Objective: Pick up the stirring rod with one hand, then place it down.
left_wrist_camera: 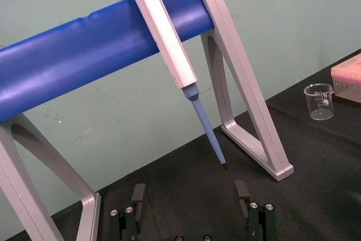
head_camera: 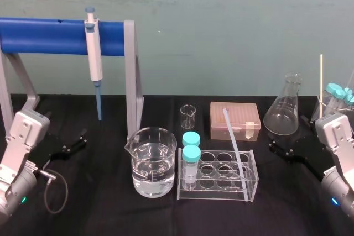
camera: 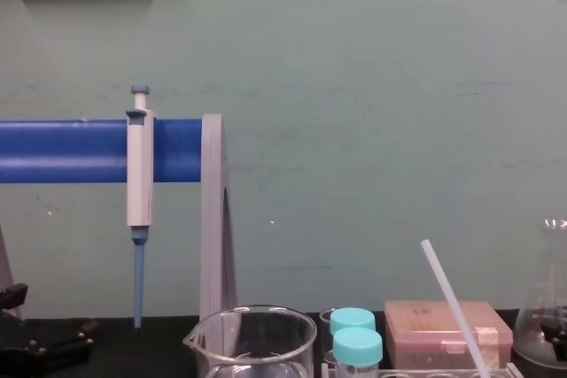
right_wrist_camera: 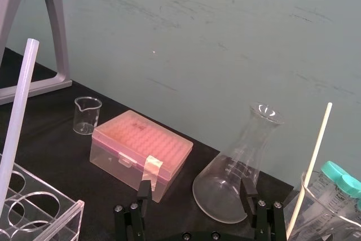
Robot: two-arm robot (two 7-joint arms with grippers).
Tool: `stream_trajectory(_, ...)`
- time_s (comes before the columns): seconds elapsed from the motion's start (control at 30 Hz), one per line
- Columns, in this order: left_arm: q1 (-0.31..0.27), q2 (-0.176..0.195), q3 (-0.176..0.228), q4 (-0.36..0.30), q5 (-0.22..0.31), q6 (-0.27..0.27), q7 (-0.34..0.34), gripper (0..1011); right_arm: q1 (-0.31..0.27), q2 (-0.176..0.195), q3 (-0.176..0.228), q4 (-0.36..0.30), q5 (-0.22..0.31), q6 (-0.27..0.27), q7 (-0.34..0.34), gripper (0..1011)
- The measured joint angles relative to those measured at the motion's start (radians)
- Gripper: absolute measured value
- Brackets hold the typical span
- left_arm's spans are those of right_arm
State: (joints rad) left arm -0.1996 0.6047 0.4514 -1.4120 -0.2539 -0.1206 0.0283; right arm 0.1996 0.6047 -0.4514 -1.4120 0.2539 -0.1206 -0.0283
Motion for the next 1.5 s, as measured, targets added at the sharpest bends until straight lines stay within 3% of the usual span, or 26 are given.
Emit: stream_trajectory(1.5,0.0,0.0,0.0,0.0,0.0,0.0,0.0,1000,0.0,0.0,0.0,0.0,0.0,0.0,0.0,1003)
